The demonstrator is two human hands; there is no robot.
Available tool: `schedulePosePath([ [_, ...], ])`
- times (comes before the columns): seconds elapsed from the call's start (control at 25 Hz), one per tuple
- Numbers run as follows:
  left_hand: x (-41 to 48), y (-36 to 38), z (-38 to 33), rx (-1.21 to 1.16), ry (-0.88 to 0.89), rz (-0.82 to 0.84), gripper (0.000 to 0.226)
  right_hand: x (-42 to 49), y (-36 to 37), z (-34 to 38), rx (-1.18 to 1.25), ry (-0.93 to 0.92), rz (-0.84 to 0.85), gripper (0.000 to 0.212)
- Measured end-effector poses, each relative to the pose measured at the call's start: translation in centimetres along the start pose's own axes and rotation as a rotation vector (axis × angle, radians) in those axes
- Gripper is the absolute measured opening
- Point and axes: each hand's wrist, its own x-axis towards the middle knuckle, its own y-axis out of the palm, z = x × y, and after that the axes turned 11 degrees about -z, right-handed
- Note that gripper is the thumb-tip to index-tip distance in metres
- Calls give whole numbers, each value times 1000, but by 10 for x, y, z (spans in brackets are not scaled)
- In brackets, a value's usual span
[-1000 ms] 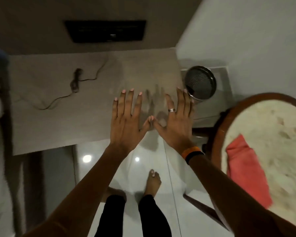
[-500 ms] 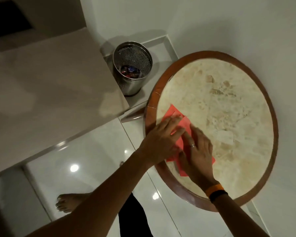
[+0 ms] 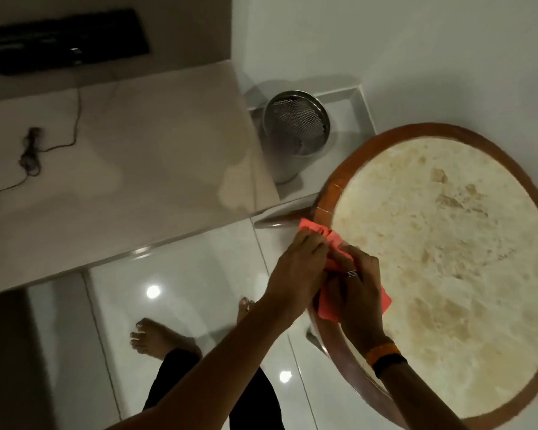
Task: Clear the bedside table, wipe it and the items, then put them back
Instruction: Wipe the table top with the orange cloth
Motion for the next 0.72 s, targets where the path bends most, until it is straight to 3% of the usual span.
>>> schedulePosePath([
  [0.12, -11, -50, 35, -25, -223, -85, 27, 19, 30, 54, -33, -271, 33, 30],
  [0.24, -46, -127, 99, 78, -452, -196, 29, 21, 97, 132, -17, -624, 150, 33],
  [0.4, -109, -213, 182, 177, -695, -294, 30, 4, 192, 237, 29, -797, 428, 35],
  [0.56, -174, -280, 253, 266, -826, -450, 34, -30, 281, 331, 43, -1028, 565, 38],
  [0.64, -203, -299, 291, 352, -916, -437, 50, -43, 320, 363, -94, -1125, 587, 47],
  [0.72, -225, -307, 323, 417, -1040, -319, 75, -51, 346, 374, -233, -1134, 615, 57],
])
